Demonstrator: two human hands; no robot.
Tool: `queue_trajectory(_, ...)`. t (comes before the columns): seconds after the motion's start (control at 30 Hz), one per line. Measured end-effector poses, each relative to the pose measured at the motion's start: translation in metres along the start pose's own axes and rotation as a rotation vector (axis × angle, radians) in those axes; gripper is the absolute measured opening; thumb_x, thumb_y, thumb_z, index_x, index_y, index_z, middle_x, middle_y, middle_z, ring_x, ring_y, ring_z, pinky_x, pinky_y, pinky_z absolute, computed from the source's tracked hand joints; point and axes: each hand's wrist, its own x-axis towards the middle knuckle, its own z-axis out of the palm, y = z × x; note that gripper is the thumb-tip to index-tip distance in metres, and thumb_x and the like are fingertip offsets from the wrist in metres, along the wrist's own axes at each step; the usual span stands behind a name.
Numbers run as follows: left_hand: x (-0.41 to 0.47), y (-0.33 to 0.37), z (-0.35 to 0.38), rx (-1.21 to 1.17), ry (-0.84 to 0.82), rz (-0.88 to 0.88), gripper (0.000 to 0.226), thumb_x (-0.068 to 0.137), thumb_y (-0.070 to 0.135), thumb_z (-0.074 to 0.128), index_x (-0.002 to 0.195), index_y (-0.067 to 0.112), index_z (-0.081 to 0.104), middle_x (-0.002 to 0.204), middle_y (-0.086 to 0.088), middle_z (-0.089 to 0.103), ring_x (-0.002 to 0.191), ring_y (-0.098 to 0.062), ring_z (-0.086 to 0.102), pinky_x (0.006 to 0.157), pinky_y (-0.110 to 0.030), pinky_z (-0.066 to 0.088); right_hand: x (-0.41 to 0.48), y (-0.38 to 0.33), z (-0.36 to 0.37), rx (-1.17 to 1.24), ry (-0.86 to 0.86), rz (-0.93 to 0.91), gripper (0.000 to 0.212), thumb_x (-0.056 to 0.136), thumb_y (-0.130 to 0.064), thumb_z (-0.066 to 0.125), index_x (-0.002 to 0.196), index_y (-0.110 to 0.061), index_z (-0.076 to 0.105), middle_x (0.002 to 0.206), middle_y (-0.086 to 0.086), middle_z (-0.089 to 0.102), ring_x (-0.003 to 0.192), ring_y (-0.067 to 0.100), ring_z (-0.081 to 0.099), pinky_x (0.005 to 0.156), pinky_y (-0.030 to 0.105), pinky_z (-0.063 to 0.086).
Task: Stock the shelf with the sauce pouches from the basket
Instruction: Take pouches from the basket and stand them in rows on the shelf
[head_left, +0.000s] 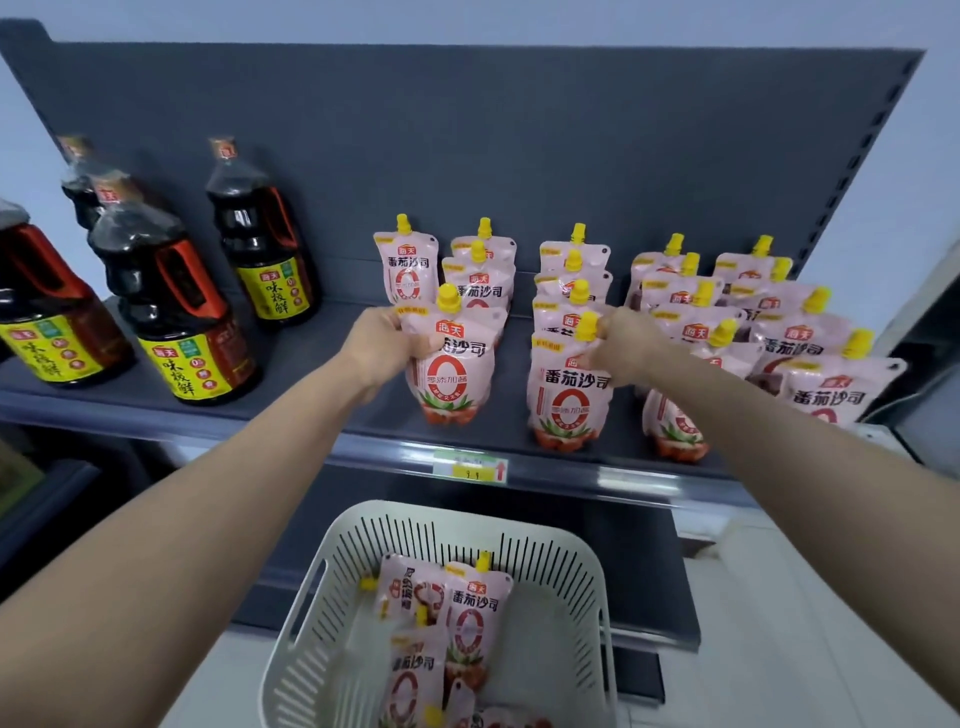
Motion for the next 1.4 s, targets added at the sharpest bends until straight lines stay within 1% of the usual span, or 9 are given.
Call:
queue_trajectory(0.1, 0.007, -0.003, 0.0, -0.005, -0.002, -0.011, 0.024, 0.082, -0.003, 0.063, 0.106, 0.001, 0.064, 0.108, -0.013, 0.067, 0.093, -0.026, 0.065, 0.087, -0.043, 0.053, -0.003, -0.004, -0.01, -0.07, -0.003, 0.018, 0.015, 0.088, -0.007, 0.057, 0.074, -0.005, 0.055, 0.084, 0.013, 0.061, 0.086, 0.028, 0.063, 0.072, 0.035, 0.052)
queue_trajectory(0.23, 0.016, -0.006, 0.001, -0.005, 0.0, -0.022, 0.026, 0.083, -0.004, 0.062, 0.108, -0.001, 0.064, 0.113, -0.016, 0.066, 0.092, -0.027, 0.064, 0.085, -0.043, 0.053, -0.003, -0.009, -0.027, -0.108, 0.111, 0.044, 0.016, 0.089, -0.006, 0.056, 0.101, -0.001, 0.066, 0.103, 0.016, 0.068, 0.094, 0.03, 0.065, 0.082, 0.037, 0.057)
queue_trajectory(0.4, 0.036, -0.006, 0.002, -0.006, 0.031, -0.043, 0.027, 0.083, -0.002, 0.063, 0.11, -0.002, 0.063, 0.12, -0.018, 0.065, 0.101, -0.031, 0.065, 0.088, -0.044, 0.053, -0.003, -0.031, -0.043, -0.135, 0.302, -0.035, 0.02, 0.087, -0.005, 0.054, 0.103, -0.003, 0.066, 0.103, 0.015, 0.066, 0.09, 0.033, 0.065, 0.08, 0.04, 0.058)
queue_trajectory(0.57, 0.061, -0.005, 0.008, -0.055, 0.04, -0.07, 0.032, 0.084, -0.006, 0.061, 0.115, -0.003, 0.061, 0.122, -0.018, 0.063, 0.104, -0.03, 0.063, 0.079, -0.037, 0.052, -0.006, -0.047, -0.046, -0.148, 0.239, -0.16, 0.023, 0.093, -0.02, 0.05, 0.103, -0.008, 0.067, 0.106, 0.014, 0.066, 0.092, 0.032, 0.063, 0.082, 0.039, 0.056)
queue_trajectory(0.77, 0.091, -0.013, 0.016, -0.015, -0.026, -0.102, 0.031, 0.084, -0.004, 0.061, 0.114, -0.003, 0.061, 0.119, -0.017, 0.065, 0.107, -0.032, 0.064, 0.082, -0.039, 0.053, -0.004, -0.045, -0.041, -0.192, 0.152, -0.176, 0.022, 0.095, -0.018, 0.047, 0.102, -0.013, 0.067, 0.099, 0.01, 0.071, 0.091, 0.028, 0.066, 0.081, 0.038, 0.056)
queue_trajectory(0.93, 0.106, -0.021, 0.019, 0.005, -0.101, -0.117, 0.027, 0.084, -0.003, 0.061, 0.111, 0.0, 0.063, 0.118, -0.016, 0.066, 0.108, -0.032, 0.063, 0.094, -0.05, 0.051, -0.003, -0.043, -0.037, -0.145, 0.139, -0.195, 0.02, 0.094, -0.019, 0.049, 0.101, -0.014, 0.068, 0.099, 0.003, 0.07, 0.087, 0.025, 0.067, 0.082, 0.04, 0.057)
queue_trajectory(1.07, 0.111, -0.019, 0.021, 0.007, -0.132, -0.121, 0.029, 0.085, -0.002, 0.059, 0.113, 0.0, 0.062, 0.116, -0.013, 0.066, 0.103, -0.027, 0.064, 0.087, -0.042, 0.052, -0.003, -0.045, -0.034, -0.121, 0.154, -0.222, 0.021, 0.093, -0.017, 0.049, 0.102, -0.015, 0.068, 0.099, 0.003, 0.07, 0.088, 0.024, 0.066, 0.082, 0.041, 0.057)
queue_trajectory(1.23, 0.113, -0.019, 0.02, 0.04, -0.148, -0.141, 0.027, 0.084, -0.001, 0.061, 0.111, 0.001, 0.064, 0.118, -0.014, 0.066, 0.109, -0.031, 0.063, 0.096, -0.049, 0.049, -0.004, -0.045, -0.031, -0.099, 0.159, -0.247, 0.019, 0.093, -0.019, 0.051, 0.101, -0.015, 0.068, 0.099, 0.004, 0.07, 0.089, 0.022, 0.065, 0.083, 0.038, 0.056)
queue_trajectory(1.4, 0.111, -0.02, 0.021, 0.046, -0.124, -0.147, 0.026, 0.084, -0.001, 0.062, 0.11, 0.0, 0.064, 0.118, -0.016, 0.066, 0.108, -0.031, 0.063, 0.095, -0.048, 0.05, -0.009, -0.048, -0.031, -0.076, 0.143, -0.267, 0.022, 0.094, -0.021, 0.052, 0.107, -0.014, 0.068, 0.104, 0.005, 0.071, 0.093, 0.021, 0.065, 0.084, 0.033, 0.055)
